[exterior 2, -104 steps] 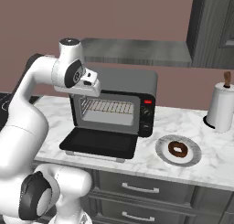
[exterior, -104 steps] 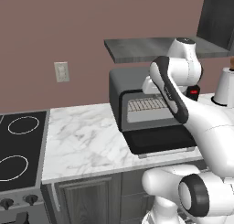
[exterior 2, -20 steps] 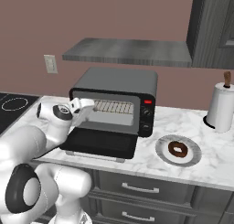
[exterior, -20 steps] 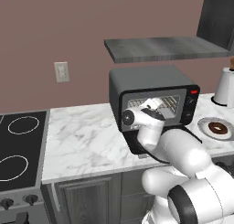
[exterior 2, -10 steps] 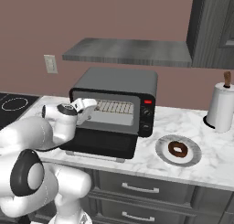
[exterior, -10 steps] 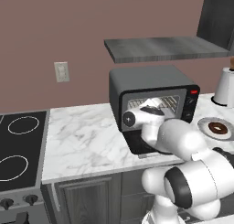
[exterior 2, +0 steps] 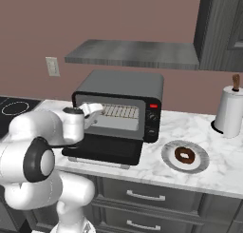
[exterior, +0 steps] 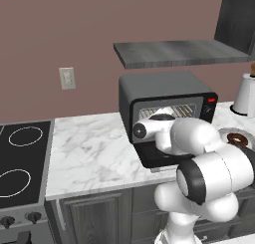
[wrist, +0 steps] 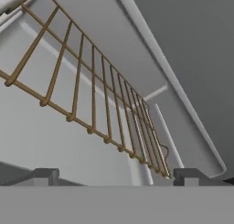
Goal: Pick up the bagel from the plate, place it on the toaster oven rack, close the door, and set the timer.
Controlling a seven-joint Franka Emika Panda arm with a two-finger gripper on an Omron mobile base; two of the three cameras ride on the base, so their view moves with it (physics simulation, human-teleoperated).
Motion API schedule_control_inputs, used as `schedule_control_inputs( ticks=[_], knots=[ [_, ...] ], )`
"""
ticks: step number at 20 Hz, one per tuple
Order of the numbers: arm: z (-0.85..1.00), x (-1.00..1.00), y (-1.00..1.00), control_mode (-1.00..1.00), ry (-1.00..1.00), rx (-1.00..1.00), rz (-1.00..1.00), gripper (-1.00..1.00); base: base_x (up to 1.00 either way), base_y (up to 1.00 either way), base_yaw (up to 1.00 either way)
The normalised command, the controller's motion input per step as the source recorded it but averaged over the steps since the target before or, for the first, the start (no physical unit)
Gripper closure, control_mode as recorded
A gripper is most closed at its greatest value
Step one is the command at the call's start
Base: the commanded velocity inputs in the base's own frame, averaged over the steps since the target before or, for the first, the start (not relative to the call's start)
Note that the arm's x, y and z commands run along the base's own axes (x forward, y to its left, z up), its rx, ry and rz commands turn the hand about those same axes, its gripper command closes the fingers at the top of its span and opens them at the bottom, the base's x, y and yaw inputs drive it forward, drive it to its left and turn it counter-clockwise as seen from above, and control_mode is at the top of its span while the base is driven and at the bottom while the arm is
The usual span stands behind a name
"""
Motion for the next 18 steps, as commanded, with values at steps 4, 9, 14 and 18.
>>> schedule_control_inputs(
  ticks=[4,9,14,18],
  knots=[
    [-0.03,0.24,0.0,-1.0,-0.01,0.0,0.0,-1.0,0.0,0.0,0.0],
    [-0.04,0.25,0.0,-1.0,0.0,0.0,0.0,-1.0,0.0,0.0,0.0],
    [-0.1,0.21,-0.01,-1.0,0.0,0.0,0.0,-1.0,0.0,0.0,0.0],
    [-0.19,0.12,-0.11,-1.0,-0.02,0.0,0.0,-1.0,0.0,0.0,0.0]
  ],
)
